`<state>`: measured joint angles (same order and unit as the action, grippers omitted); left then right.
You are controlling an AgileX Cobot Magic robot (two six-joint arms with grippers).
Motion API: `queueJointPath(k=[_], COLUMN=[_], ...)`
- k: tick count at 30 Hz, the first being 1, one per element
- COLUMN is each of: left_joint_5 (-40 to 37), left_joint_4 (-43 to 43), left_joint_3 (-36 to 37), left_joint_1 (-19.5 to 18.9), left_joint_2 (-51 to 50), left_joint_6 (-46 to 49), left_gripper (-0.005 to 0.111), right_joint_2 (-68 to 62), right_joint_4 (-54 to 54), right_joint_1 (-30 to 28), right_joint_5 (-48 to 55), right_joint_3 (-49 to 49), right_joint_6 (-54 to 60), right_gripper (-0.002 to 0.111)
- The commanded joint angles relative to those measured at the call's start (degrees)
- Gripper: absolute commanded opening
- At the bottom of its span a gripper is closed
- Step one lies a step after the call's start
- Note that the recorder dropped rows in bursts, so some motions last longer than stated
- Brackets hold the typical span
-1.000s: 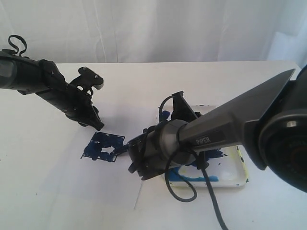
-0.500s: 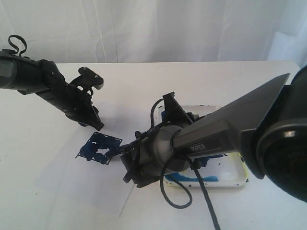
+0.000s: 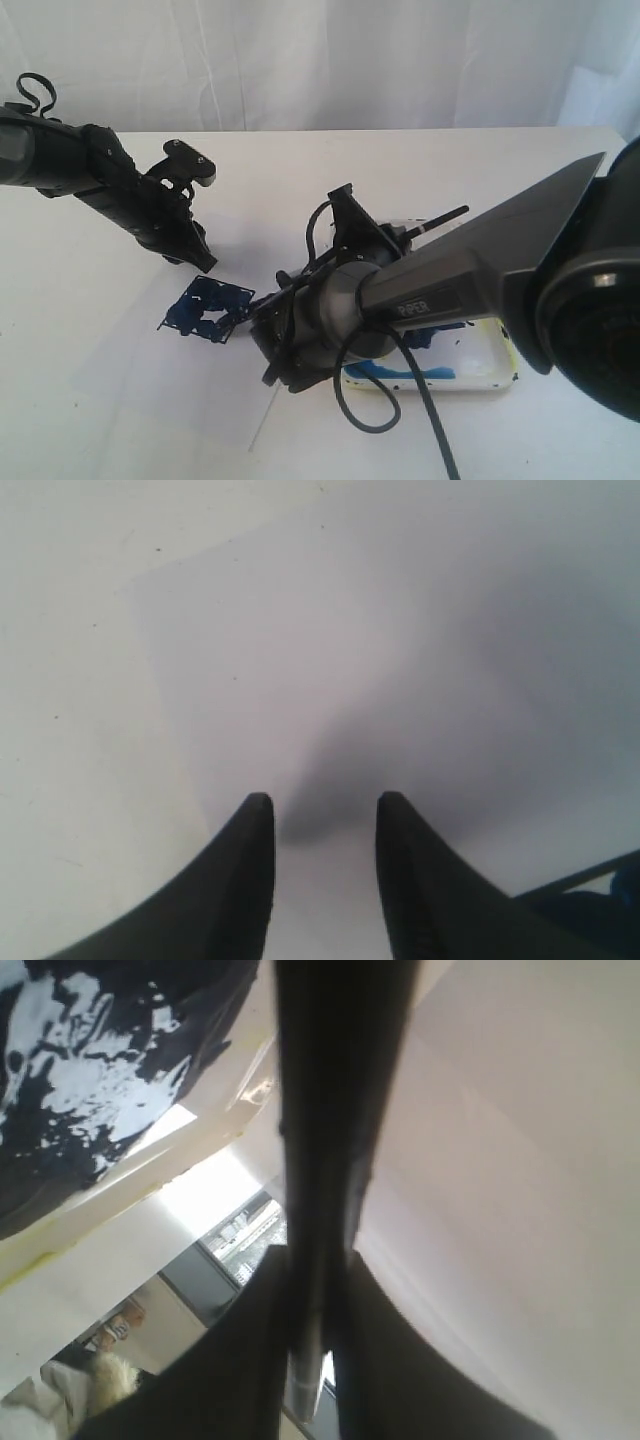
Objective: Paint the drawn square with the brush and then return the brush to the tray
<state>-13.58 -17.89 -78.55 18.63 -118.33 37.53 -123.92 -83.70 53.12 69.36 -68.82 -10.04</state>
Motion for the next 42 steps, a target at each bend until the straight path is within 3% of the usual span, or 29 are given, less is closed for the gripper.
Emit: queueJointPath(k=[1, 12, 27, 42], left_joint_5=[-2.6, -2.6, -2.4, -2.3], left_joint_4=[0.3, 0.3, 0.3, 0.3], left_joint_3=[0.3, 0.3, 0.3, 0.3], left_joint_1=[-0.2, -0.2, -0.2, -0.2], left_joint_2=[0.0, 0.0, 0.0, 0.0], left_joint_6=[-0.1, -0.1, -0.1, -0.1], left_gripper=[0.04, 0.04, 0.04, 0.04], right_joint_2=[0.4, -3.5, -3.6, -3.6], right_joint_4=[-4.5, -13.6, -13.4, -12.1], right_joint_1=[0.0, -0.6, -4.6, -2.4], right_joint_5=[0.6, 0.6, 0.6, 0.6], right_joint_3=[0.0, -0.4, -2.8, -5.1], right_joint_6=[-0.6, -0.8, -0.7, -0.6], right_gripper=[0.0, 0.0, 0.0, 0.0])
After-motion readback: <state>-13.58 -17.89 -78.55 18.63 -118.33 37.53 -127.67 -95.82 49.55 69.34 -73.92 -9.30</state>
